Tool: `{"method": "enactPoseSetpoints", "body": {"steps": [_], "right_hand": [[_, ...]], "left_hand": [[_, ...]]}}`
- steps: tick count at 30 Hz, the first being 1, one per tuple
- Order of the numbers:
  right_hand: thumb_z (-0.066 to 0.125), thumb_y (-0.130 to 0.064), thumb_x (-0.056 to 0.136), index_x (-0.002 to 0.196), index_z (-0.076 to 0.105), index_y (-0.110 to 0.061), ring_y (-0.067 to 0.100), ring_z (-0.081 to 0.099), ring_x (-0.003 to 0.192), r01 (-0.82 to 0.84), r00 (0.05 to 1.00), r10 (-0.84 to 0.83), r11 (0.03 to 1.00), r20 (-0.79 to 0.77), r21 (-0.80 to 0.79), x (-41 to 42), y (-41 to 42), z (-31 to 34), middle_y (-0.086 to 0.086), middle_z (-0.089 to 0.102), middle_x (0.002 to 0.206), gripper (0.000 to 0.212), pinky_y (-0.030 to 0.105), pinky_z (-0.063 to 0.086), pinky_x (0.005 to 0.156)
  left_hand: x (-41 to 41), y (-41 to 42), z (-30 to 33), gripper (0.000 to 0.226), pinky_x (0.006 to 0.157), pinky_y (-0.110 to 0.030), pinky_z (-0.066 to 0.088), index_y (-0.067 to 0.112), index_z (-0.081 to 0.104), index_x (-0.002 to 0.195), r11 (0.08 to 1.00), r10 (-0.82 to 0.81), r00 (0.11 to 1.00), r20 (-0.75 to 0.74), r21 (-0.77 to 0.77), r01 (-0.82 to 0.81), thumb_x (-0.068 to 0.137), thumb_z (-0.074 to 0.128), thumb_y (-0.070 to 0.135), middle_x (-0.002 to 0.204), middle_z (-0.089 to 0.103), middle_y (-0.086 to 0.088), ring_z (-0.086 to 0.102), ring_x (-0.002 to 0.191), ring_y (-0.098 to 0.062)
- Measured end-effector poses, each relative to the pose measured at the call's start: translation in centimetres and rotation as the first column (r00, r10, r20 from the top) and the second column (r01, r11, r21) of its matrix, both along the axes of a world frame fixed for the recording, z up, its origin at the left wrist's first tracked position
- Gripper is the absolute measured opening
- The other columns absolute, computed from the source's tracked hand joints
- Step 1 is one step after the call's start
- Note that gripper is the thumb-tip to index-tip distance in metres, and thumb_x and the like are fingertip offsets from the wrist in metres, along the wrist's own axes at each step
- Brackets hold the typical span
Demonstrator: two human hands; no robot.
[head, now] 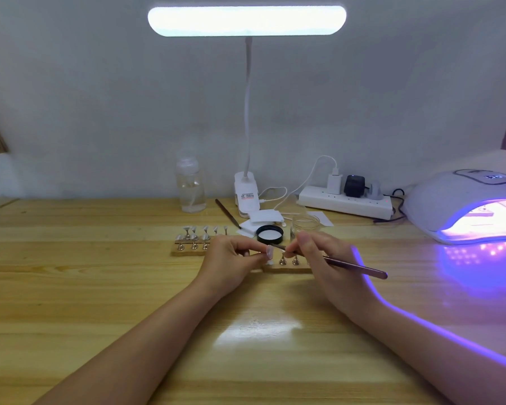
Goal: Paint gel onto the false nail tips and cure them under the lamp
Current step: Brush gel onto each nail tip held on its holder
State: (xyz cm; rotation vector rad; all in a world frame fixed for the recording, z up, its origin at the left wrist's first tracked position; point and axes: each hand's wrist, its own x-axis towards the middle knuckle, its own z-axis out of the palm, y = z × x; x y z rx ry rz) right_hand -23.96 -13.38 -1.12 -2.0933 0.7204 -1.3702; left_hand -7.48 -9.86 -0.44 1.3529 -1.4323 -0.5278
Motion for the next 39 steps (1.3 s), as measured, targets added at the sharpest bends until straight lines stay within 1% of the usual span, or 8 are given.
{"method": "enactPoseSetpoints", "body": {"steps": [4, 8, 13, 17, 25, 30, 34, 39], "right_hand": [[0.046, -0.038, 0.088, 0.062, 0.067, -0.018, 0.004, 0.065, 0.061, -0.081, 0.995, 0.075, 0.992, 0.058, 0.097, 0.07, 0.25, -0.06, -0.006, 0.067, 0.060, 0.040, 0.022, 0.053, 0.066], [0.046, -0.034, 0.091, 0.069, 0.068, -0.017, -0.001, 0.061, 0.075, 0.031, 0.999, -0.032, 0.998, -0.011, -0.048, 0.03, -0.09, -0.06, -0.014, 0.066, 0.074, 0.035, 0.014, 0.044, 0.071], [0.046, -0.048, 0.089, 0.060, 0.065, -0.026, 0.007, 0.064, 0.061, -0.037, 0.999, 0.036, 0.997, 0.020, 0.062, 0.16, 0.14, -0.18, -0.007, 0.066, 0.061, 0.042, 0.034, 0.053, 0.067], [0.042, -0.048, 0.088, 0.069, 0.067, -0.023, -0.001, 0.061, 0.076, 0.053, 0.998, -0.056, 0.995, -0.030, -0.086, 0.09, -0.14, -0.17, -0.017, 0.066, 0.077, 0.040, 0.017, 0.045, 0.072], [0.041, -0.046, 0.088, 0.064, 0.066, -0.021, -0.001, 0.062, 0.069, 0.048, 0.999, -0.049, 0.995, -0.012, -0.083, 0.08, -0.19, -0.22, -0.013, 0.067, 0.070, 0.042, 0.014, 0.045, 0.068], [0.048, -0.045, 0.092, 0.060, 0.066, -0.019, 0.005, 0.064, 0.060, 0.009, 1.000, -0.010, 0.999, 0.023, 0.039, 0.20, -0.11, -0.21, -0.007, 0.067, 0.063, 0.045, 0.031, 0.053, 0.065], [0.046, -0.045, 0.089, 0.066, 0.067, -0.020, -0.001, 0.062, 0.070, 0.052, 0.999, -0.053, 0.994, -0.011, -0.098, 0.06, -0.14, -0.22, -0.014, 0.066, 0.068, 0.040, 0.018, 0.047, 0.070], [0.047, -0.048, 0.092, 0.060, 0.064, -0.024, 0.006, 0.064, 0.063, -0.008, 1.000, 0.008, 1.000, 0.007, 0.015, 0.17, -0.12, -0.27, -0.005, 0.065, 0.060, 0.044, 0.029, 0.053, 0.068]], "left_hand": [[0.05, 0.02, -0.11, 0.013, 0.059, -0.023, 0.032, 0.019, 0.073, 0.079, 1.000, 0.006, 1.000, 0.012, 0.003, -0.006, 0.071, 0.076, 0.009, 0.081, 0.063, -0.034, 0.039, 0.063, -0.020], [0.12, 0.02, -0.11, 0.014, 0.060, -0.023, 0.032, 0.020, 0.073, 0.080, 1.000, 0.015, 1.000, 0.026, 0.011, -0.015, 0.071, 0.075, 0.010, 0.082, 0.063, -0.033, 0.038, 0.062, -0.019], [0.14, 0.07, -0.14, 0.017, 0.057, -0.023, 0.030, 0.023, 0.072, 0.076, 1.000, 0.024, 0.999, 0.030, 0.020, -0.025, 0.071, 0.075, 0.008, 0.080, 0.065, -0.030, 0.034, 0.059, -0.015], [0.06, -0.03, -0.12, 0.015, 0.055, -0.023, 0.029, 0.023, 0.073, 0.075, 0.999, 0.034, 0.999, 0.031, 0.025, -0.035, 0.070, 0.076, 0.009, 0.080, 0.065, -0.029, 0.032, 0.056, -0.012], [0.00, -0.11, -0.12, 0.018, 0.056, -0.024, 0.027, 0.026, 0.071, 0.068, 0.998, 0.049, 0.997, 0.053, 0.035, -0.051, 0.070, 0.075, 0.008, 0.079, 0.062, -0.033, 0.030, 0.056, -0.011], [0.08, -0.27, -0.24, 0.021, 0.055, -0.024, 0.027, 0.028, 0.069, 0.066, 0.998, 0.047, 0.998, 0.047, 0.047, -0.049, 0.071, 0.075, 0.009, 0.070, 0.060, -0.028, 0.030, 0.056, -0.012], [0.09, -0.22, -0.27, 0.021, 0.053, -0.022, 0.026, 0.029, 0.070, 0.066, 0.998, 0.044, 0.997, 0.060, 0.049, -0.047, 0.071, 0.075, 0.010, 0.063, 0.057, -0.023, 0.028, 0.053, -0.010], [0.02, -0.14, -0.11, 0.021, 0.057, -0.025, 0.027, 0.030, 0.069, 0.066, 0.998, 0.033, 0.996, 0.078, 0.044, -0.037, 0.071, 0.075, 0.011, 0.076, 0.062, -0.033, 0.032, 0.057, -0.016]]}}
